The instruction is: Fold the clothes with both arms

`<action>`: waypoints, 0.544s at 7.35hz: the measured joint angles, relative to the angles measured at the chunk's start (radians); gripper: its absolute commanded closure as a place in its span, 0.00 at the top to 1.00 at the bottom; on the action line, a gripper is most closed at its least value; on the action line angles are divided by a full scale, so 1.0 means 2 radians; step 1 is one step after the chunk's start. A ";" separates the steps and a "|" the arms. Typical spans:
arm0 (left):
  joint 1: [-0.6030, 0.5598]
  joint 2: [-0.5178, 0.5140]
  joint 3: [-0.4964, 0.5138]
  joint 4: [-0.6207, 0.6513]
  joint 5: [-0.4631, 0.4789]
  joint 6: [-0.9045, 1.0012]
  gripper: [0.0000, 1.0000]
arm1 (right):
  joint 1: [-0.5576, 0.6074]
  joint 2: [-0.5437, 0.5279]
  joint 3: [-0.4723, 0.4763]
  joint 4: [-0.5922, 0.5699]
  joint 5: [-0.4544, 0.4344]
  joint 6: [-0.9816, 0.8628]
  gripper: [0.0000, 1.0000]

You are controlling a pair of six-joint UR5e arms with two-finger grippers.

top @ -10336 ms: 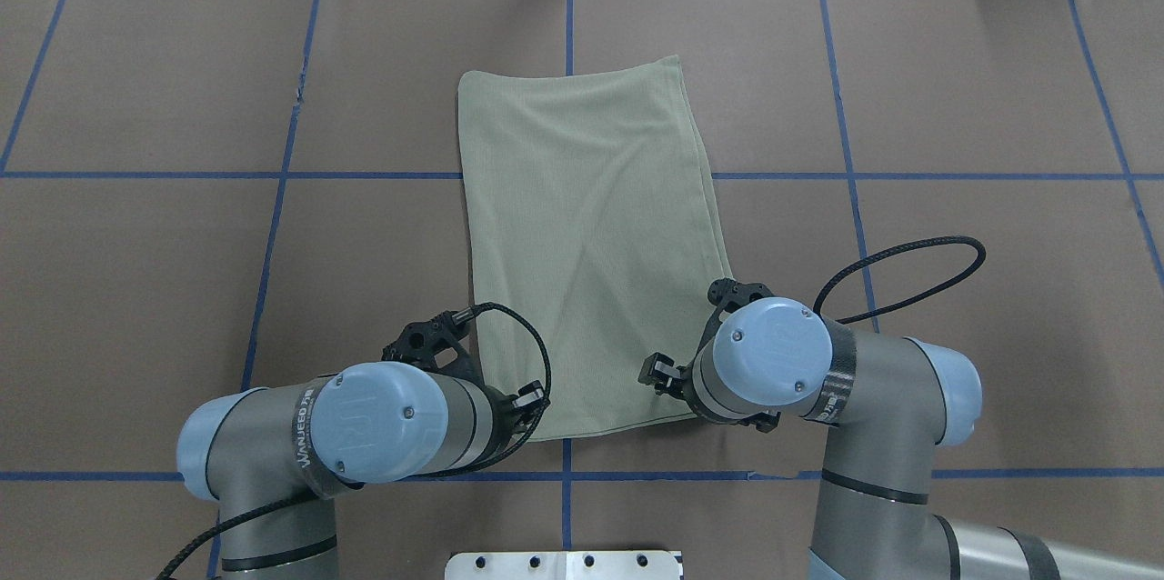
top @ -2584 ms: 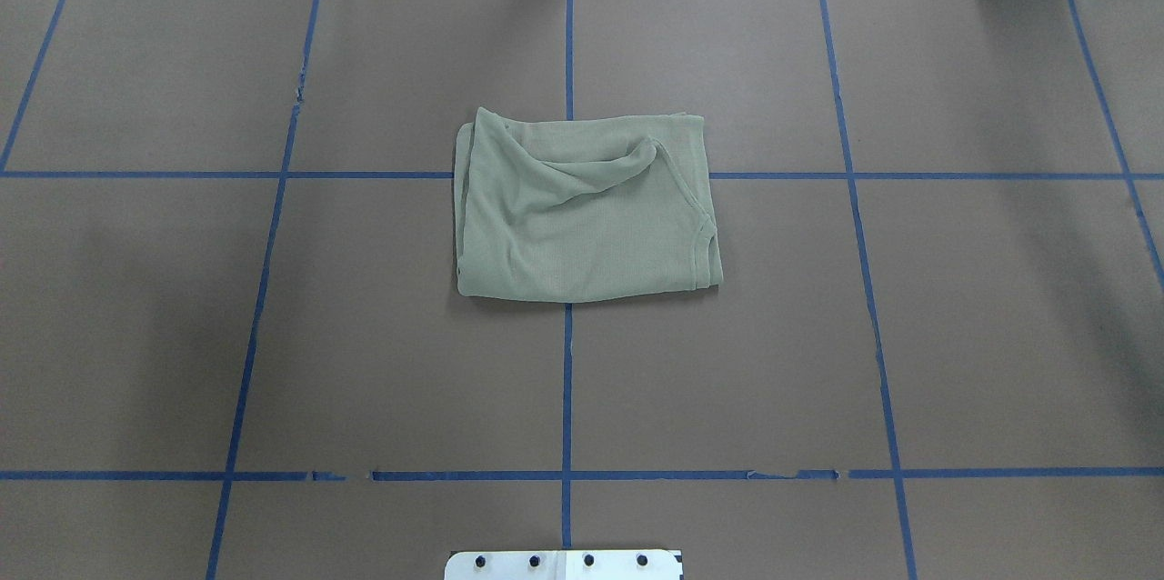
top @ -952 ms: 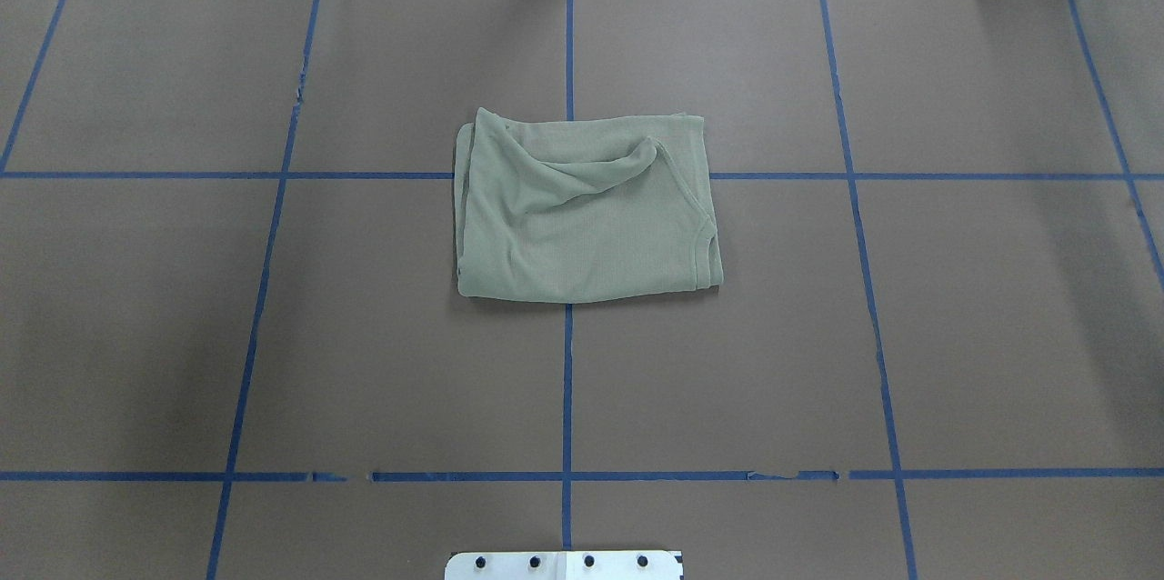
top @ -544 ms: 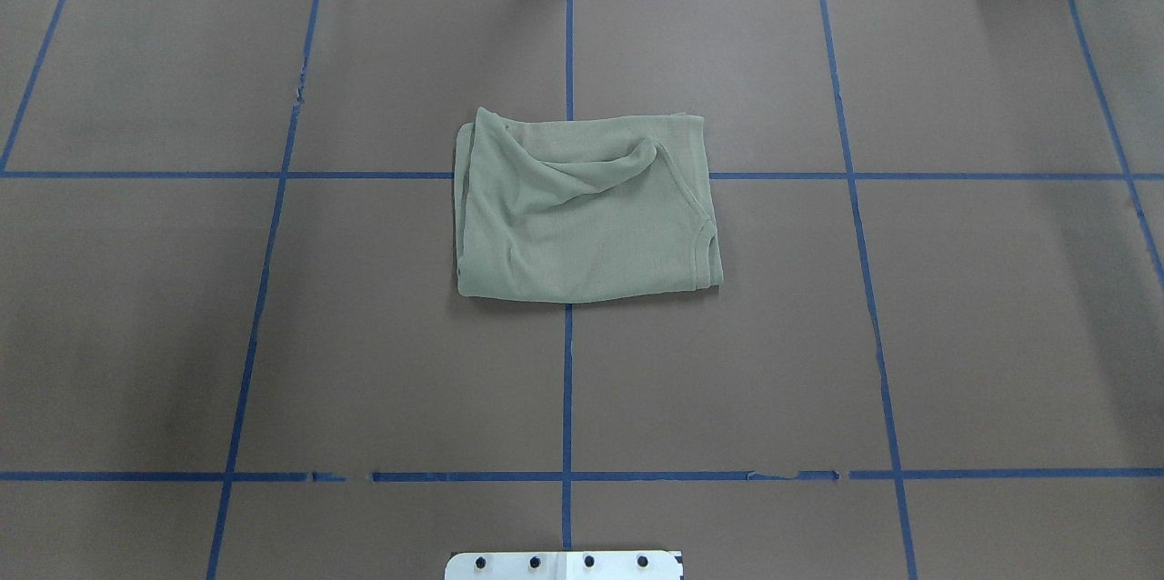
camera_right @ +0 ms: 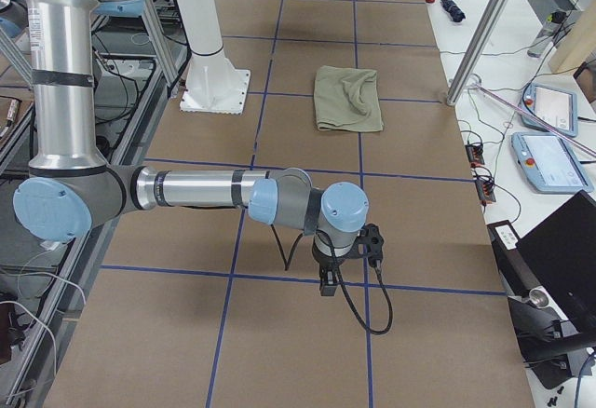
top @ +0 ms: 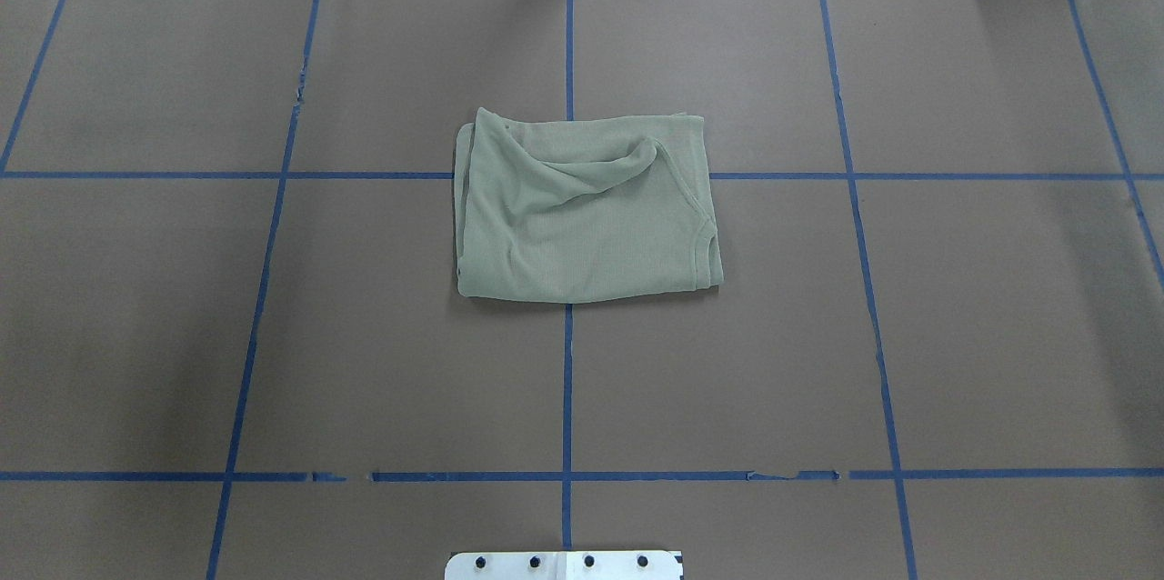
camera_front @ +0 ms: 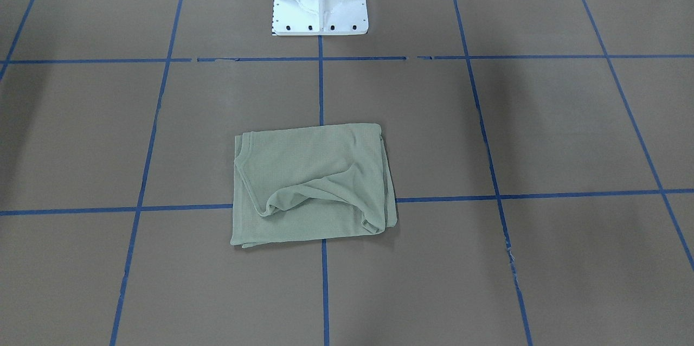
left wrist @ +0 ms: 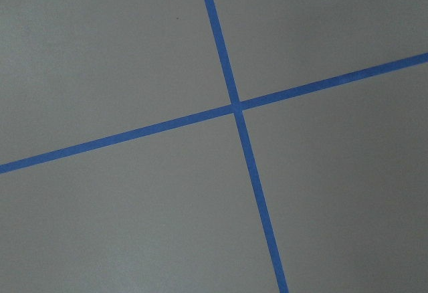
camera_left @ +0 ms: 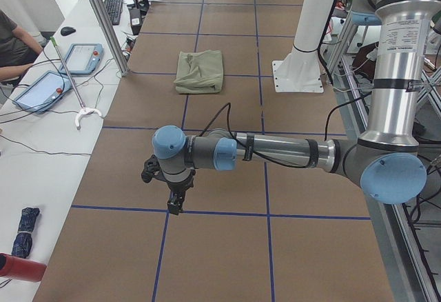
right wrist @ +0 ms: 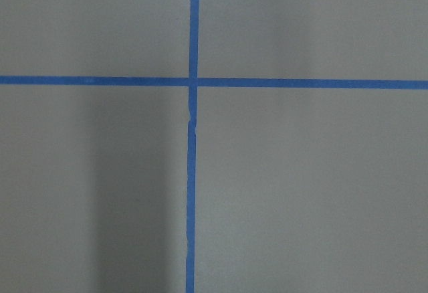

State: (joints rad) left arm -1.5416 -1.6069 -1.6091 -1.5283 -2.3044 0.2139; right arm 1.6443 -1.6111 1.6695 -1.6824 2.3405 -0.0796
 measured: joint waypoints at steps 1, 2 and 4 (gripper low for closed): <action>0.000 0.000 0.000 0.000 0.000 -0.002 1.00 | 0.000 -0.002 0.000 0.019 0.000 0.018 1.00; 0.000 0.000 0.000 0.000 0.000 -0.003 1.00 | 0.000 -0.003 -0.001 0.028 0.000 0.025 1.00; 0.000 0.001 0.001 0.001 -0.001 -0.025 1.00 | 0.000 -0.004 -0.001 0.032 0.000 0.028 1.00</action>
State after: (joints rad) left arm -1.5416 -1.6058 -1.6081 -1.5272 -2.3059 0.1646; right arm 1.6444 -1.6199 1.6665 -1.6179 2.3407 -0.0237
